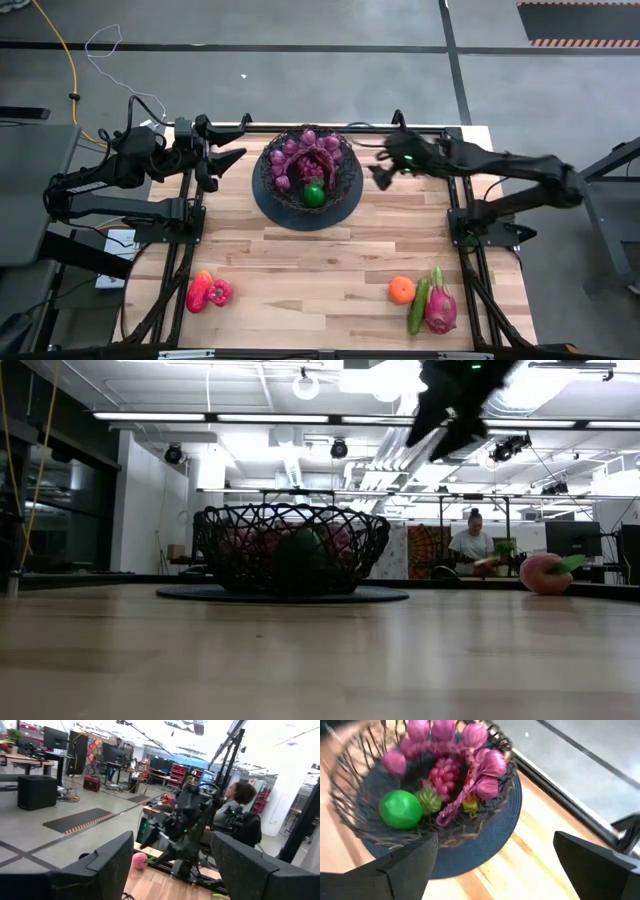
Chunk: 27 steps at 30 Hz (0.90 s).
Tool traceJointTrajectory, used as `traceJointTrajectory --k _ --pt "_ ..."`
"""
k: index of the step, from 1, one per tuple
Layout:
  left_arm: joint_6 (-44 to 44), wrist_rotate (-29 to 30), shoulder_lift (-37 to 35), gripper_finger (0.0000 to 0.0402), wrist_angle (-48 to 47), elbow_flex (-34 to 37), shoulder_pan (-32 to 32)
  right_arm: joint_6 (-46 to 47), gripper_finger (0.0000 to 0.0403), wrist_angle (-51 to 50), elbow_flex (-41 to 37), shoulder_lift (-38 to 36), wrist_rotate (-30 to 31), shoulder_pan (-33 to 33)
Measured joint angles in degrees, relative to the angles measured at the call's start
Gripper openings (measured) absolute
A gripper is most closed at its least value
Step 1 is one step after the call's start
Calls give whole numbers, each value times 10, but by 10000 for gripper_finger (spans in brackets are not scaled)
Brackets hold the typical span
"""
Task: Build produce basket
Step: Put the peach into the wire basket
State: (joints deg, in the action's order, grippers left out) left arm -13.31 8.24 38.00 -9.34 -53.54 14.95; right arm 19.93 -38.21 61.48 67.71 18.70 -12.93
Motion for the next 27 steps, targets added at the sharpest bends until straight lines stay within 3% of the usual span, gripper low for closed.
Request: traceJointTrajectory --k 5,8,11,13,18,20,24,27 --pt "0 10 0 256 0 0 0 66 385 68 -98 -134 60 11" --pt "0 12 0 256 0 0 0 104 385 74 -124 -189 133 14" --pt "0 12 0 256 0 0 0 126 385 92 -137 -225 155 13" --pt "0 12 0 256 0 0 0 116 385 112 -138 -234 126 13" --pt "-12 0 2 256 0 0 0 39 385 201 -138 -227 -65 13" --pt "-15 -11 4 256 1 0 0 23 385 223 -138 -220 -113 15" --pt "-16 -18 5 256 0 0 0 31 385 231 -138 -215 -128 15" --pt "-16 -18 4 256 0 0 0 77 385 210 -137 -215 -88 15"
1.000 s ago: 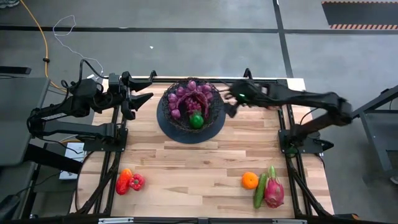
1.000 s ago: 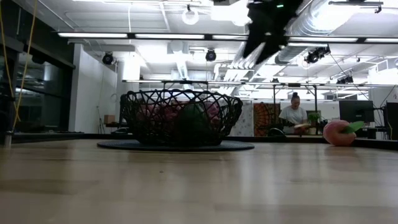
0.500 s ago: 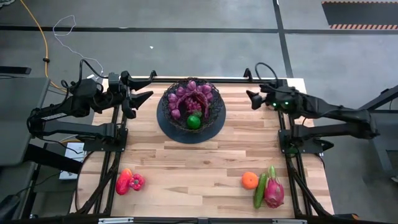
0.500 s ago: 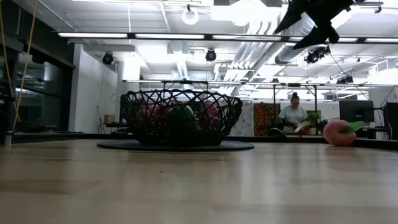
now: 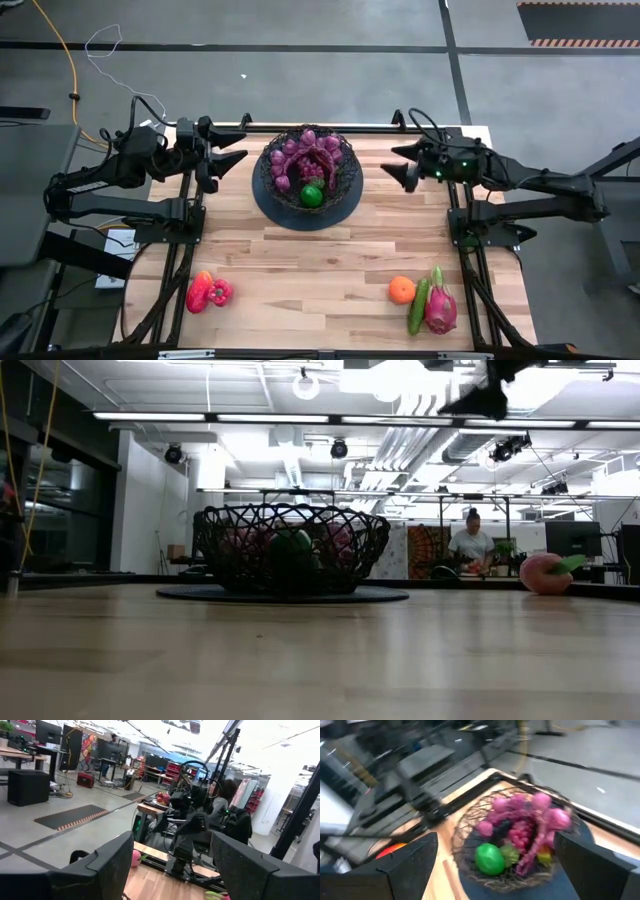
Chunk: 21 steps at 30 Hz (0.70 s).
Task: Build produce basket
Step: Put the peach into the wire basket
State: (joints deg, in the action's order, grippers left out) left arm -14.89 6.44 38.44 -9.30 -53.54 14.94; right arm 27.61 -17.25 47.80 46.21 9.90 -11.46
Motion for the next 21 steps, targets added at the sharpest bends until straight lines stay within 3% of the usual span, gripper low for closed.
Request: traceJointTrajectory --k 5,10,21 --pt "-1 1 0 256 0 0 0 163 385 -232 70 43 148 -37" --pt "0 2 0 256 0 0 0 243 385 -456 104 123 194 -112" --pt "1 2 1 256 -1 0 0 457 385 -448 -24 226 263 -228"
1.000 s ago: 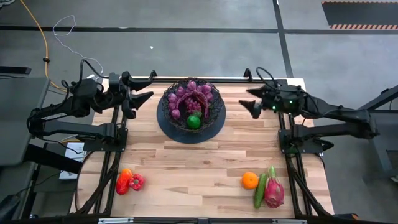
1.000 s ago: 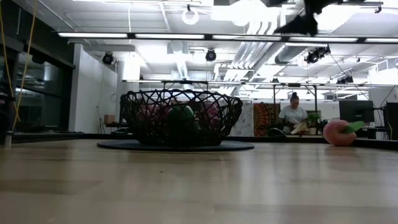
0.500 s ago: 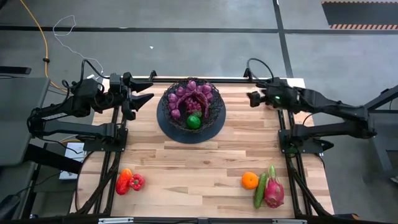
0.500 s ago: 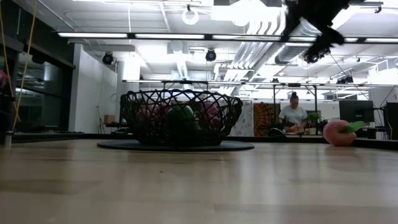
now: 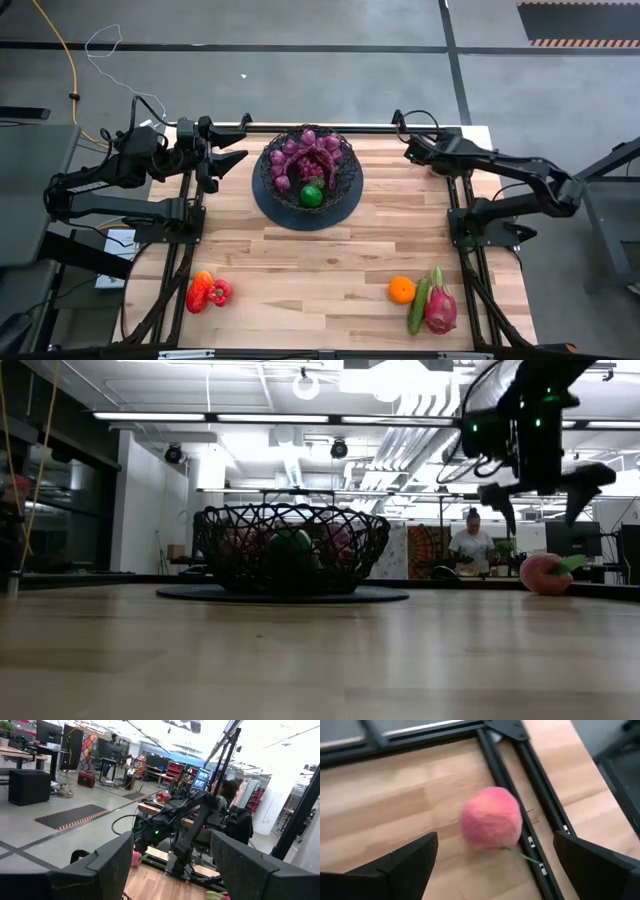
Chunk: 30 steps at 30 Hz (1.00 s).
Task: Build produce basket
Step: Put the peach into the wire basket
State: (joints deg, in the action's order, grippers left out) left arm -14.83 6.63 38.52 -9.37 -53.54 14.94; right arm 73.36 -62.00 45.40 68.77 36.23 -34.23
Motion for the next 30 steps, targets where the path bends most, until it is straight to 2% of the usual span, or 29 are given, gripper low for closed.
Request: traceJointTrajectory --k 8,13,17,30 --pt "0 0 0 256 0 0 0 -5 385 119 -69 24 -3 -72" --pt "0 0 0 256 0 0 0 -35 385 184 -81 47 -7 -112" --pt "0 0 0 256 0 0 0 -76 385 233 -81 75 -43 -134" --pt "0 12 0 256 0 0 0 -116 381 220 -82 156 -93 -143"
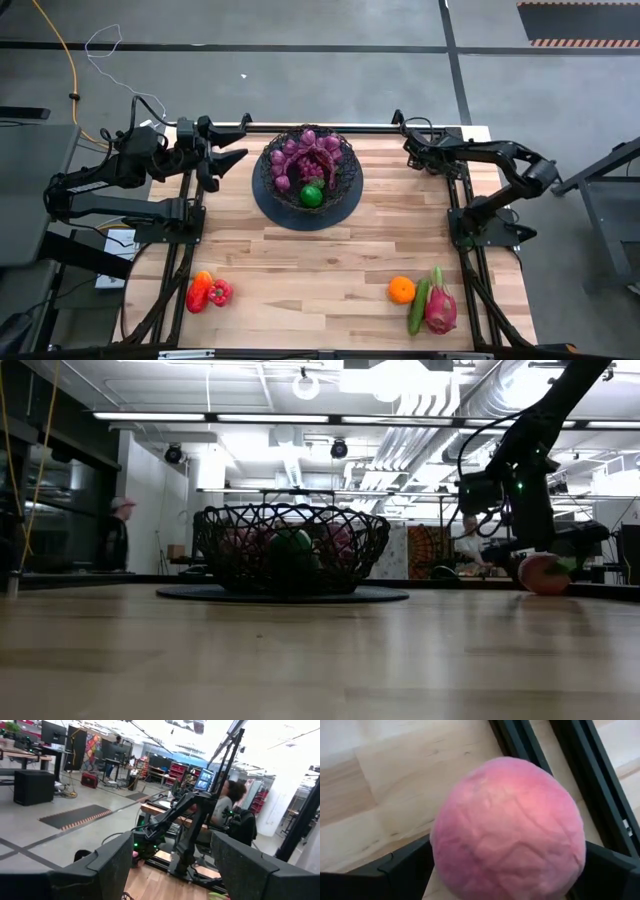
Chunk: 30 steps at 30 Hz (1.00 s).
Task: Build produce basket
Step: Put the peach into the wire basket
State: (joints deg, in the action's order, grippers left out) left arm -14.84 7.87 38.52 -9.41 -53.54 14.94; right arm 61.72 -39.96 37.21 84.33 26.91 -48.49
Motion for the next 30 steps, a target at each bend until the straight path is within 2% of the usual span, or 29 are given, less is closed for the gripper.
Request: traceJointTrajectory --k 3,10,16,19,22,27,30 --pt "0 2 0 256 0 0 0 -3 362 -3 0 -8 2 0" --pt "0 3 0 256 0 0 0 -37 291 -6 0 -59 31 0" --pt "0 3 0 256 0 0 0 -130 280 34 16 -165 30 33" --pt "0 3 0 256 0 0 0 -214 282 110 28 -229 -24 67" --pt "0 3 0 256 0 0 0 -283 282 214 34 -287 -119 111" --pt "0 5 0 256 0 0 0 -286 283 356 34 -335 -279 196" --pt "0 5 1 256 0 0 0 -287 283 420 34 -338 -351 255"
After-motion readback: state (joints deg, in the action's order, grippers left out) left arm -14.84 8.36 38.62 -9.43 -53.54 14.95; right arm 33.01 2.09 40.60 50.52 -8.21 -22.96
